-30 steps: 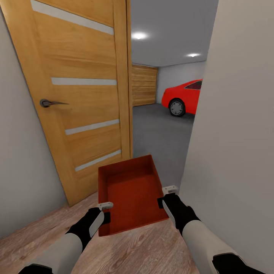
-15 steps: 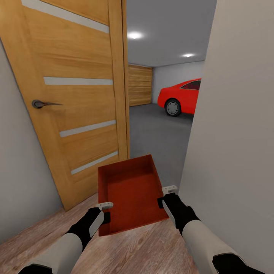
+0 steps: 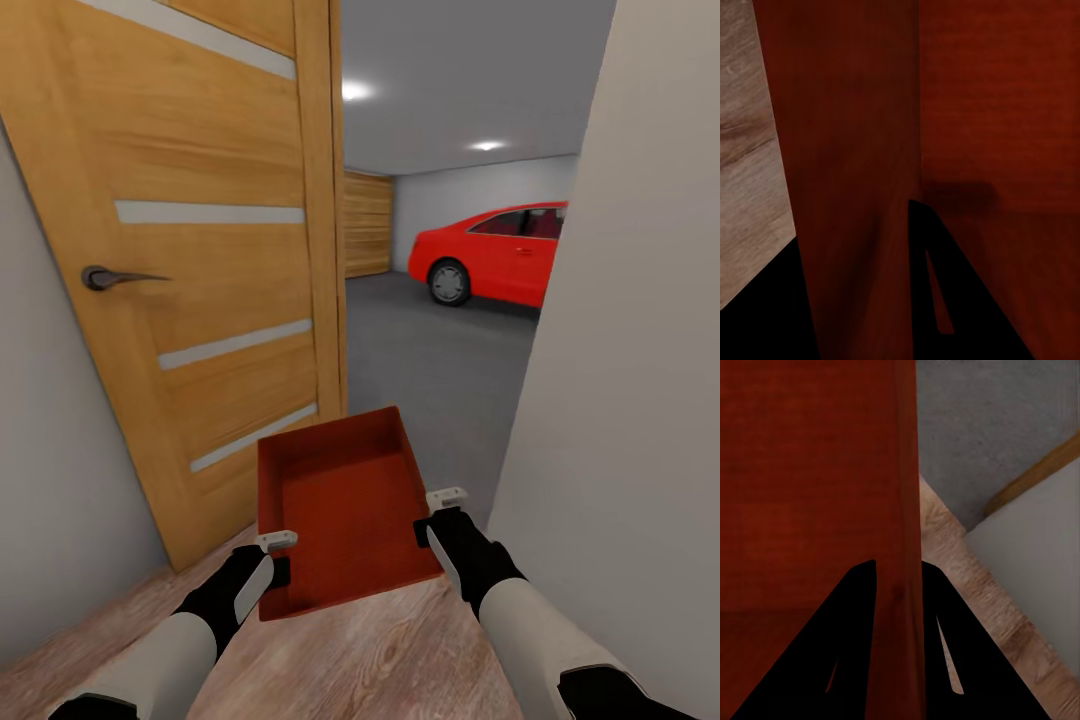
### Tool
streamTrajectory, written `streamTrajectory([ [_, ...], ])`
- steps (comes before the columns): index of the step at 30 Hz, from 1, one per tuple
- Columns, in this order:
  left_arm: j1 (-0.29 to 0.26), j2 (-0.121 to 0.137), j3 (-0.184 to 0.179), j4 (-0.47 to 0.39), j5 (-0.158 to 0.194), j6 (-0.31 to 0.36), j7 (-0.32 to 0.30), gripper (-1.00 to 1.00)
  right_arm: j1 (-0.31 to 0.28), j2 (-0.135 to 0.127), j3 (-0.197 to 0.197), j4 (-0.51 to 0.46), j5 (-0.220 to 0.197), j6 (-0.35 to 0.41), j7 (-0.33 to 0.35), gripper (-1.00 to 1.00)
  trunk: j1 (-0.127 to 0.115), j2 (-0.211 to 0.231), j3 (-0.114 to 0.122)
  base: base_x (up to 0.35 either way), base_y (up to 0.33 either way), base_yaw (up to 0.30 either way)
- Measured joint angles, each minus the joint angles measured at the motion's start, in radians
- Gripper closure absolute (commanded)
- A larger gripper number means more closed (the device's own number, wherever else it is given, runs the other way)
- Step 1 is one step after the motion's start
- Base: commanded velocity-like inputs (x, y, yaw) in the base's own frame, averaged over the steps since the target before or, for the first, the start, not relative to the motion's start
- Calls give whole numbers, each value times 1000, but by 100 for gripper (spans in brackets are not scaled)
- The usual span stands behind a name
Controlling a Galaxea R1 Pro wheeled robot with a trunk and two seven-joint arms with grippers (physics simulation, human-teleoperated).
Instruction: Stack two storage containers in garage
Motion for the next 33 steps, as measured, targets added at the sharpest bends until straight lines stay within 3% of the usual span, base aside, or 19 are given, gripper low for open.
streamTrajectory([
  [14, 0, 0, 0, 0, 0, -1, 0, 100, 0, 0, 0, 0, 0, -1, 0, 100, 0, 0, 0, 237, 218, -265],
  [21, 0, 0, -1, 0, 0, -2, 0, 100, 0, 0, 0, 0, 1, -2, 0, 100, 0, 0, 0, 209, 105, -35],
  [33, 0, 0, 0, 0, -1, -2, 0, 100, 0, 0, 0, 2, 0, -4, 0, 100, 0, 0, 0, 14, 5, -77],
])
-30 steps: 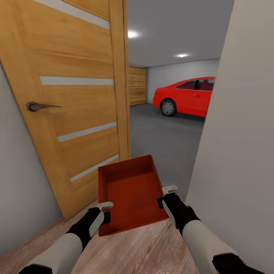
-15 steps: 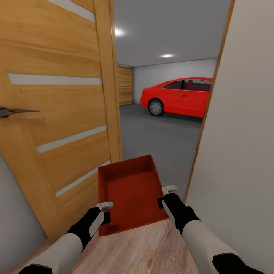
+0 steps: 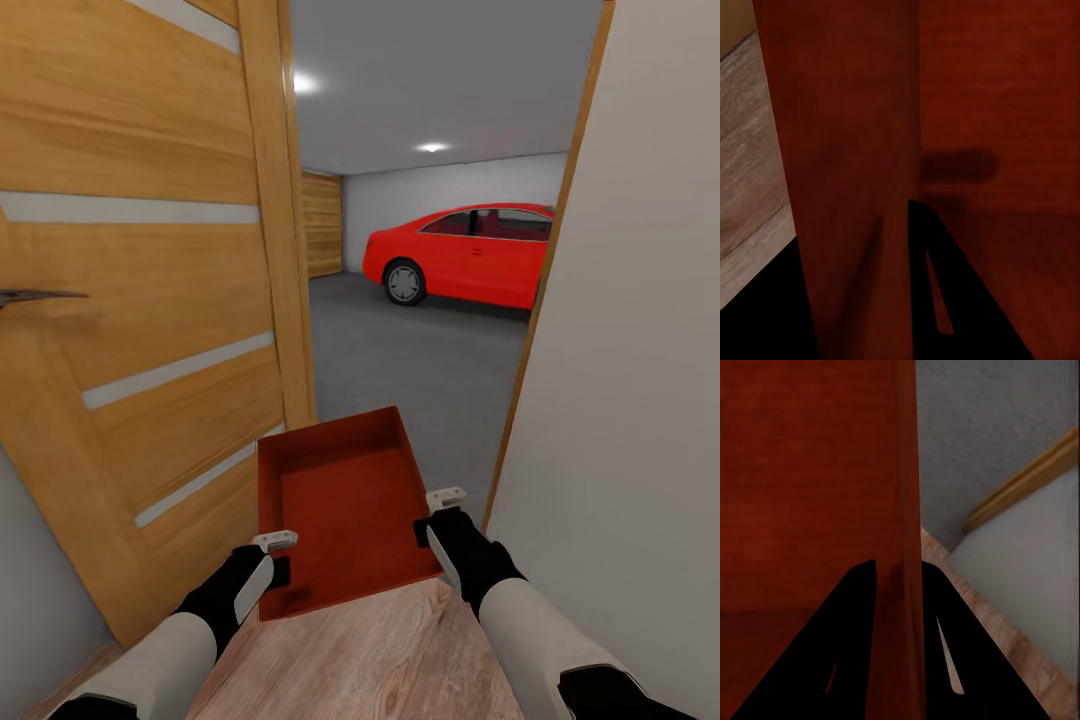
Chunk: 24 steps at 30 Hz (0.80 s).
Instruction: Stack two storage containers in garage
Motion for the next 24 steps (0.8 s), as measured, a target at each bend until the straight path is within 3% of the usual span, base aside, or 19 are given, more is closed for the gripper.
streamTrajectory([
  [16, 0, 0, 0, 0, 1, 1, 0, 100, 0, 0, 0, -2, 1, 3, -1, 100, 0, 0, 0, 36, 33, -293],
  [24, 0, 0, 0, 0, 2, 0, 0, 100, 0, 0, 0, -3, 2, 3, 0, 100, 0, 0, 0, 228, 213, -31],
])
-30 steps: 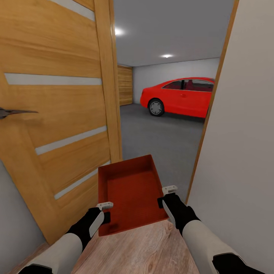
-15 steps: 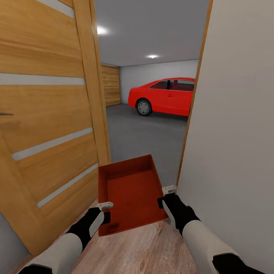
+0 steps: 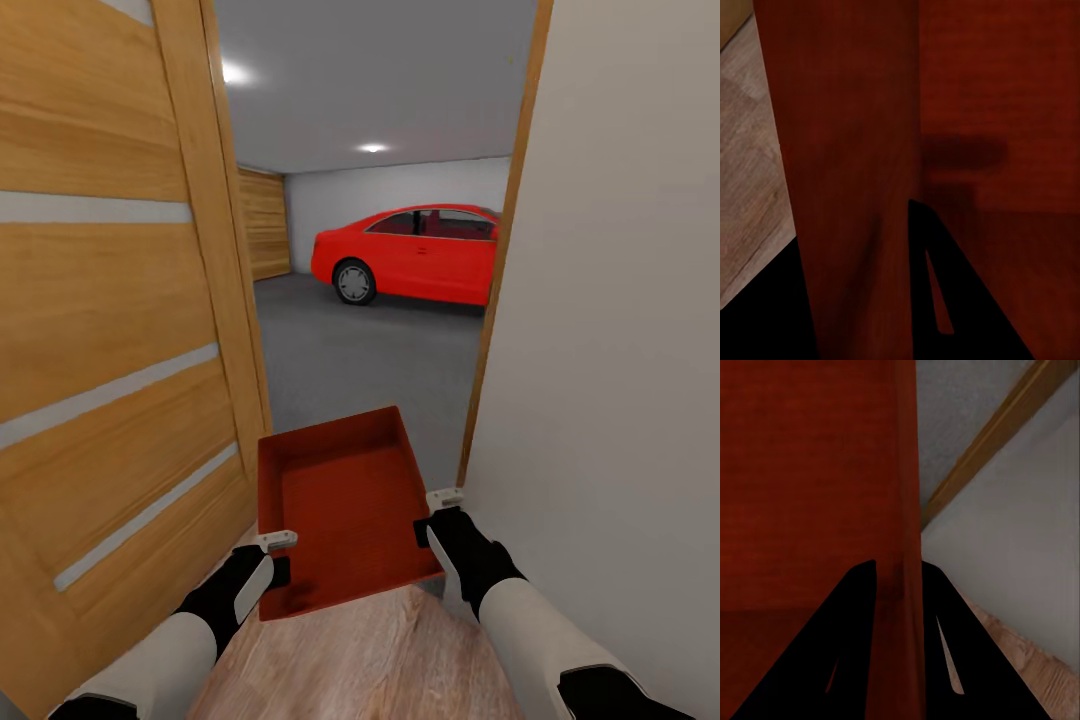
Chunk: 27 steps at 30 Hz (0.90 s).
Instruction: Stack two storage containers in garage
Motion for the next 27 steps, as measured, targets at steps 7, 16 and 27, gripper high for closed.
streamTrajectory([
  [7, 0, 0, 0, 0, 0, 0, 0, 100, 0, 0, 0, 0, 0, 0, 0, 100, 0, 0, 0, 229, 219, -150],
  [16, 0, 0, 0, 0, 0, 1, 0, 100, 0, 0, 0, 0, 0, 1, 0, 100, 0, 0, 0, 192, 258, -287],
  [27, 0, 0, 0, 0, -1, 0, 0, 100, 0, 0, 0, 0, -1, -1, 0, 100, 0, 0, 0, 55, 194, -118],
])
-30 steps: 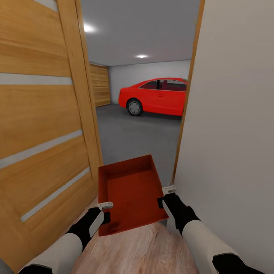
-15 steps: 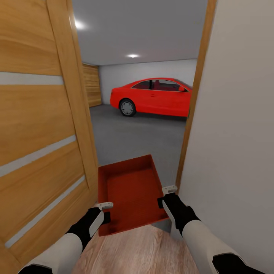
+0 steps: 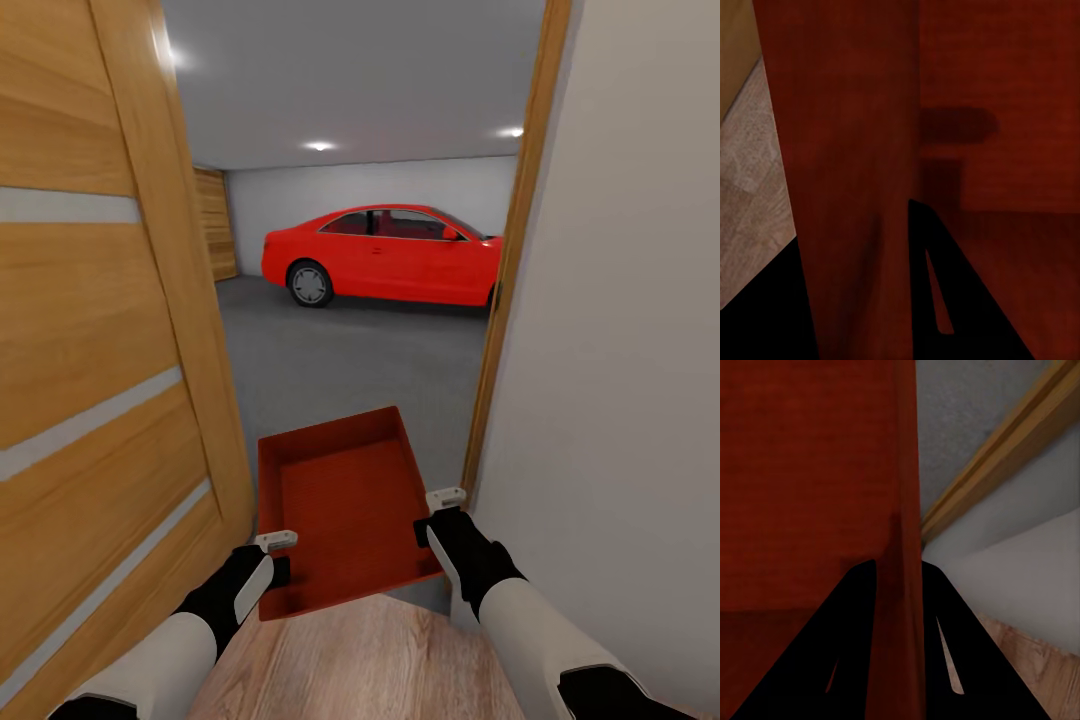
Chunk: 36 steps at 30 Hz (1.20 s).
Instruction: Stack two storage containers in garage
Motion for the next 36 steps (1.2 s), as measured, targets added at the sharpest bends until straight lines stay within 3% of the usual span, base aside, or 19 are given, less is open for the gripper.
streamTrajectory([
  [16, 0, 0, 0, 0, 1, 1, 0, 100, 0, 1, 0, -2, 2, 4, 0, 100, 0, 0, 0, 0, 74, -19],
  [36, 0, 0, -1, 0, 7, -1, 0, 100, 0, 1, 0, -9, 8, 10, 1, 100, 0, 0, 0, 0, 289, -285],
])
